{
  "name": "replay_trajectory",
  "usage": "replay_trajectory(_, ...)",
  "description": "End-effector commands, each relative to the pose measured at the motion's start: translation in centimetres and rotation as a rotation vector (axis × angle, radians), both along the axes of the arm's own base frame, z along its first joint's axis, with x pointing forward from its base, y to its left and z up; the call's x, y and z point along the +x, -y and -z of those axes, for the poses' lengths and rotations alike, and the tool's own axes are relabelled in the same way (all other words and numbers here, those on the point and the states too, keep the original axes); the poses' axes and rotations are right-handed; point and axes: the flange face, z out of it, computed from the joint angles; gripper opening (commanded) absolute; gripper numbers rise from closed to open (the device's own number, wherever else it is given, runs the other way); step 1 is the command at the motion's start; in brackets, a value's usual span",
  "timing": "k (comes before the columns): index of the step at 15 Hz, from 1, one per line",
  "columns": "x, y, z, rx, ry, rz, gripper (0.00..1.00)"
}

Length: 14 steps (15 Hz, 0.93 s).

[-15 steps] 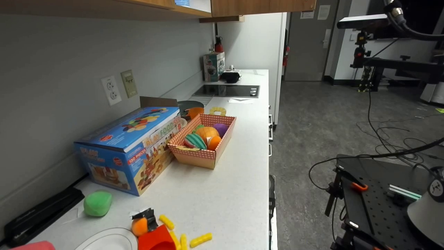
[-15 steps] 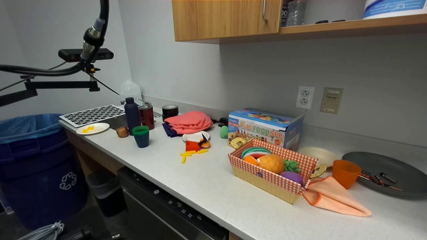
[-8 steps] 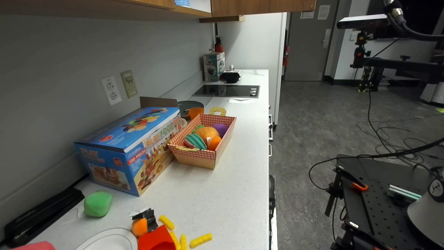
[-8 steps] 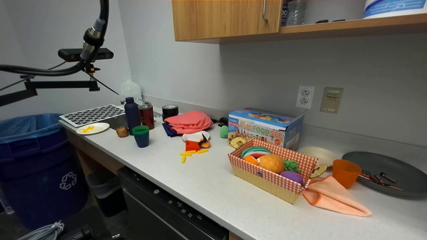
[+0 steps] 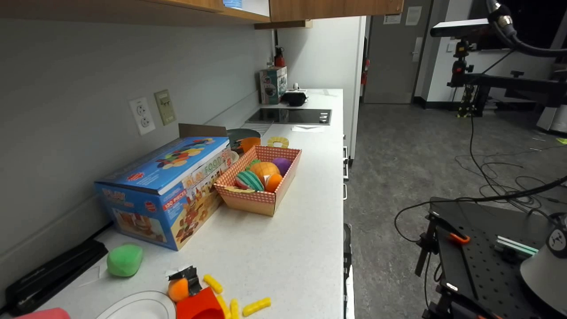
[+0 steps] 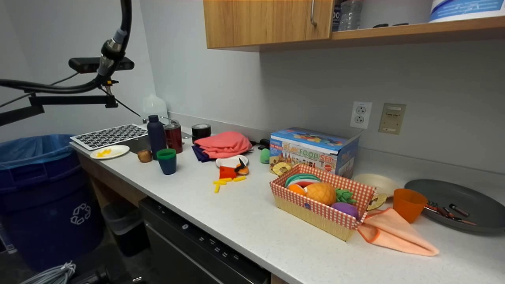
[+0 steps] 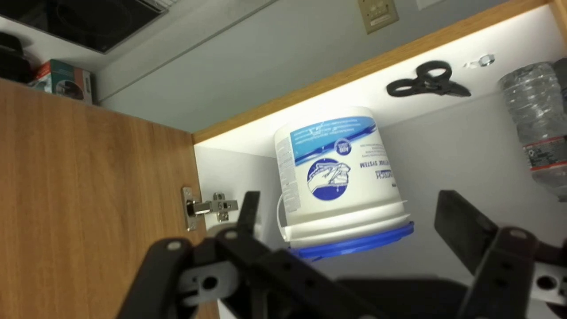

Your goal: Open the cabinet door and put some of the fruits plush toy inside and close it

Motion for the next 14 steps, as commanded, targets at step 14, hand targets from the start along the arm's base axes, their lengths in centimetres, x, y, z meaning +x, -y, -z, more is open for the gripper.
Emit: replay_trajectory(14, 11.4, -11.2, 25.1, 0.137, -0.451, -0.165, 1.0)
